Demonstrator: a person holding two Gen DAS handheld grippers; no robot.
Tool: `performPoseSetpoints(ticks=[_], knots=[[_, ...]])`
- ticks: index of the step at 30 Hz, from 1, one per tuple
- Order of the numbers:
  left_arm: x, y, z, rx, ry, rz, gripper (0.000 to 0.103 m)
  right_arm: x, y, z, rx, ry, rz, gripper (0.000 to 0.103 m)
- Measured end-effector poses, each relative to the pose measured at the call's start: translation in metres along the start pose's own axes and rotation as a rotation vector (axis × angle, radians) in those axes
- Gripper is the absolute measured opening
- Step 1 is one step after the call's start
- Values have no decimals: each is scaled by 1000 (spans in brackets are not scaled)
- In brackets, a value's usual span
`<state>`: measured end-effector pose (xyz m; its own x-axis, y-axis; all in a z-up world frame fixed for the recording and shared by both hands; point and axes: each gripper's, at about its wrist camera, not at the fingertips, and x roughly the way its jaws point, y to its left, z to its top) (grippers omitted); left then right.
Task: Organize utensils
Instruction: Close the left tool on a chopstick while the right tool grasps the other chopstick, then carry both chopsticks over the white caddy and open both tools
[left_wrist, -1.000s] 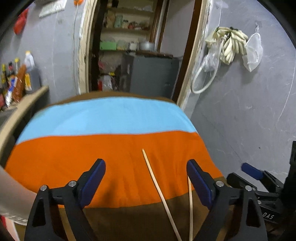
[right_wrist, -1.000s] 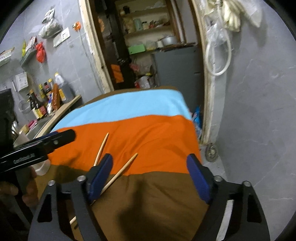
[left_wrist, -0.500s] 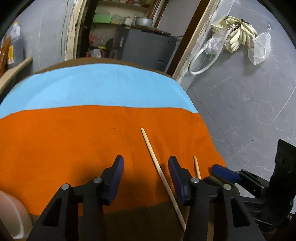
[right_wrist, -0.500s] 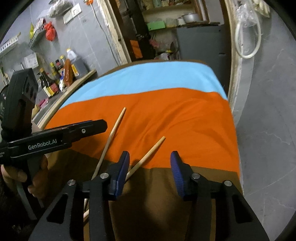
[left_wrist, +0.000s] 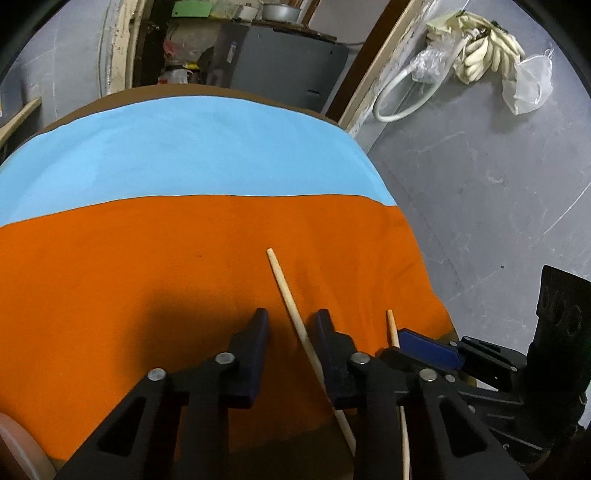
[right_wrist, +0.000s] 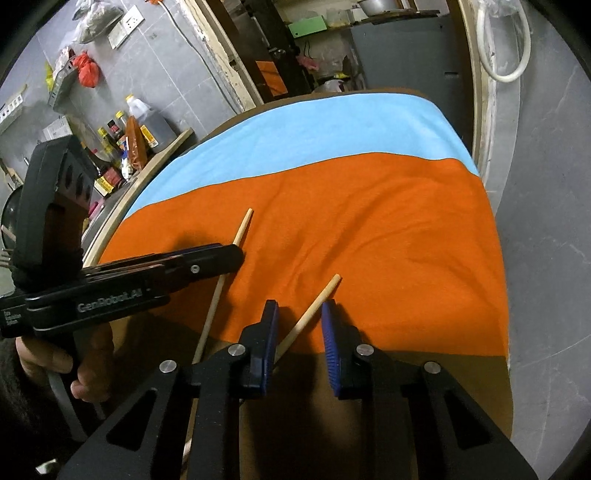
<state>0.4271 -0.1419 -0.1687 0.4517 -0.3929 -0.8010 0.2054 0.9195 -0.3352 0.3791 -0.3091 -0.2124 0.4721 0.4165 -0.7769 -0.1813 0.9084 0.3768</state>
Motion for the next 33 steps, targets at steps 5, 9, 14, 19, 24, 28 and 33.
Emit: performPoseSetpoints(ticks=[5, 9, 14, 19, 24, 28, 33], knots=[[4, -1, 5, -17, 49, 7, 11, 2, 2, 3, 22, 43, -16, 21], [5, -2, 6, -35, 65, 6, 10, 5, 5, 7, 46, 70, -38, 16], [3, 3, 2, -74, 55, -12, 7, 6, -1, 8, 123, 79, -13, 8], [-10, 2, -6, -75, 22, -14, 5, -6, 1, 1, 174, 21, 23, 4], [-43, 1, -12, -73, -70, -32, 5, -33, 13, 1, 140, -92, 57, 4], [-81, -4, -18, -54, -185, -47, 5, -59, 34, 4, 71, -189, 56, 4], [-133, -11, -27, -28, -342, -39, 5, -88, 69, 11, -11, -301, 69, 4]])
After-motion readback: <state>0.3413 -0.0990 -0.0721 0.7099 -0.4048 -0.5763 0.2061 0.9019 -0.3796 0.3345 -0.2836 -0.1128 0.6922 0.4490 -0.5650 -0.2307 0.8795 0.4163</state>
